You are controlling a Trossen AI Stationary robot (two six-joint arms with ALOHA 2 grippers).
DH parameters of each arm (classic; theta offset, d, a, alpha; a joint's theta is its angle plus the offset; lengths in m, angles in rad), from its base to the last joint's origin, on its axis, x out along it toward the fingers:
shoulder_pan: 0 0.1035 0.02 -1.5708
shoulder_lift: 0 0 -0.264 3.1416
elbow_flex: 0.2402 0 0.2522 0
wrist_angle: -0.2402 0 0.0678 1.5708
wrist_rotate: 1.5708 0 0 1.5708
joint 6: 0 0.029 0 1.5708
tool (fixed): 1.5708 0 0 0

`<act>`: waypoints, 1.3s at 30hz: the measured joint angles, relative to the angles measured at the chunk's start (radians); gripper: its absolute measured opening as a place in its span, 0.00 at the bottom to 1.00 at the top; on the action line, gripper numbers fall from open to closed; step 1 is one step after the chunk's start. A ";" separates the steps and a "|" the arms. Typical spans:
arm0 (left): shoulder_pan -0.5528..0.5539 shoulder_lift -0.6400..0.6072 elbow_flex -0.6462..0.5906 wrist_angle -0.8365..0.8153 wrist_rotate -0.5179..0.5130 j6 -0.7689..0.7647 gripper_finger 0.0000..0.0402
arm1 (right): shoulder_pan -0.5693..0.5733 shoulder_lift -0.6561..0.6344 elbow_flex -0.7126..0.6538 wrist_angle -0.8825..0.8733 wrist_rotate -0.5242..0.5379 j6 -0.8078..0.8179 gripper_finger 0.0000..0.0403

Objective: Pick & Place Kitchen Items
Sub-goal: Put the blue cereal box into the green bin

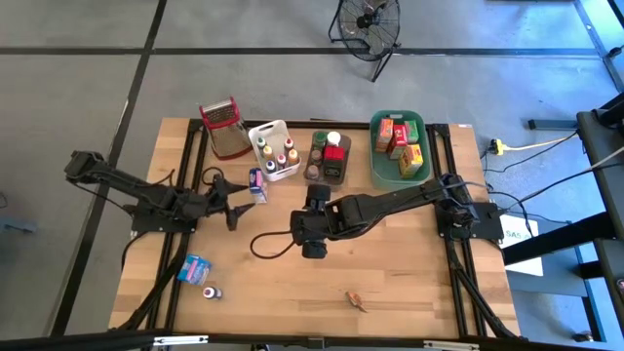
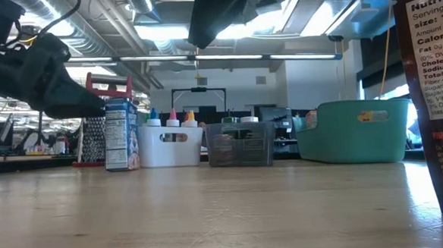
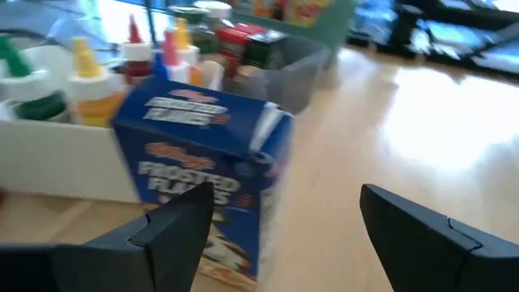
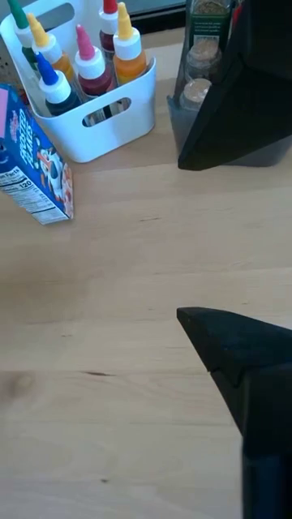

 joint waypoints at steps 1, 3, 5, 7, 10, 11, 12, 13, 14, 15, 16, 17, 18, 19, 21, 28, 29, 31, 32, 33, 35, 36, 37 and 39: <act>-0.010 0.000 0.000 0.000 -0.031 -0.026 0.76 | 0.000 0.000 0.000 0.000 0.000 -0.003 0.73; -0.027 0.000 0.000 0.001 -0.095 -0.072 0.76 | 0.000 0.000 0.000 0.000 0.000 -0.008 0.73; -0.043 0.000 0.000 0.002 -0.144 -0.104 0.76 | 0.000 0.000 0.000 0.000 0.000 -0.010 0.73; -0.056 0.006 0.000 0.004 -0.182 -0.136 0.76 | 0.000 0.000 0.000 0.000 0.000 -0.010 0.73; -0.074 0.029 0.000 0.011 -0.199 -0.180 0.76 | 0.000 0.000 0.000 0.000 0.000 -0.015 0.73; -0.080 0.039 0.000 0.016 -0.200 -0.192 0.76 | 0.000 0.000 0.000 0.000 0.000 -0.018 0.73; -0.088 0.051 0.000 0.028 -0.201 -0.204 0.76 | 0.000 0.000 0.000 0.000 0.000 -0.018 0.73; -0.096 0.064 0.000 0.046 -0.202 -0.216 0.76 | 0.000 0.000 0.000 0.000 0.000 -0.018 0.73; -0.104 0.079 0.000 0.067 -0.206 -0.222 0.76 | 0.000 0.000 0.000 0.000 0.000 -0.018 0.73; -0.113 0.097 0.000 0.095 -0.211 -0.223 0.76 | 0.000 0.000 0.000 0.000 0.000 -0.018 0.73; -0.121 0.116 0.000 0.125 -0.218 -0.223 0.76 | 0.000 0.000 0.000 0.000 0.000 -0.018 0.73; -0.130 0.136 0.000 0.155 -0.229 -0.223 0.76 | 0.000 0.000 0.000 0.000 0.000 -0.018 0.73; -0.138 0.157 0.000 0.181 -0.243 -0.223 0.76 | 0.000 0.000 0.000 0.000 0.000 -0.018 0.73; -0.146 0.178 0.000 0.204 -0.260 -0.223 0.76 | 0.000 0.000 0.000 0.000 0.000 -0.018 0.73; -0.162 0.223 0.000 0.233 -0.297 -0.224 0.76 | 0.000 0.000 0.000 0.000 0.000 -0.018 0.73; -0.219 0.381 0.030 0.257 -0.402 -0.352 0.76 | 0.000 0.000 0.000 0.000 0.003 -0.045 0.73; -0.228 0.406 0.039 0.257 -0.408 -0.362 0.76 | 0.000 0.000 0.000 0.000 0.003 -0.058 0.73; -0.249 0.459 0.065 0.257 -0.417 -0.367 0.76 | -0.005 0.000 0.000 0.008 0.026 -0.087 0.73; -0.261 0.485 0.079 0.257 -0.425 -0.364 0.76 | -0.008 0.000 0.000 0.013 0.053 -0.102 0.73; -0.274 0.511 0.093 0.257 -0.440 -0.365 0.76 | -0.011 0.000 0.000 0.016 0.086 -0.114 0.73; -0.298 0.565 0.121 0.257 -0.481 -0.387 0.76 | -0.021 0.000 0.000 0.014 0.145 -0.135 0.73; -0.309 0.592 0.135 0.257 -0.507 -0.398 0.76 | -0.025 0.000 0.000 0.008 0.160 -0.138 0.73; -0.319 0.618 0.150 0.257 -0.530 -0.405 0.76 | -0.029 0.000 0.000 -0.001 0.167 -0.138 0.73; -0.334 0.670 0.178 0.257 -0.575 -0.415 0.76 | -0.034 0.000 0.000 -0.020 0.159 -0.136 0.73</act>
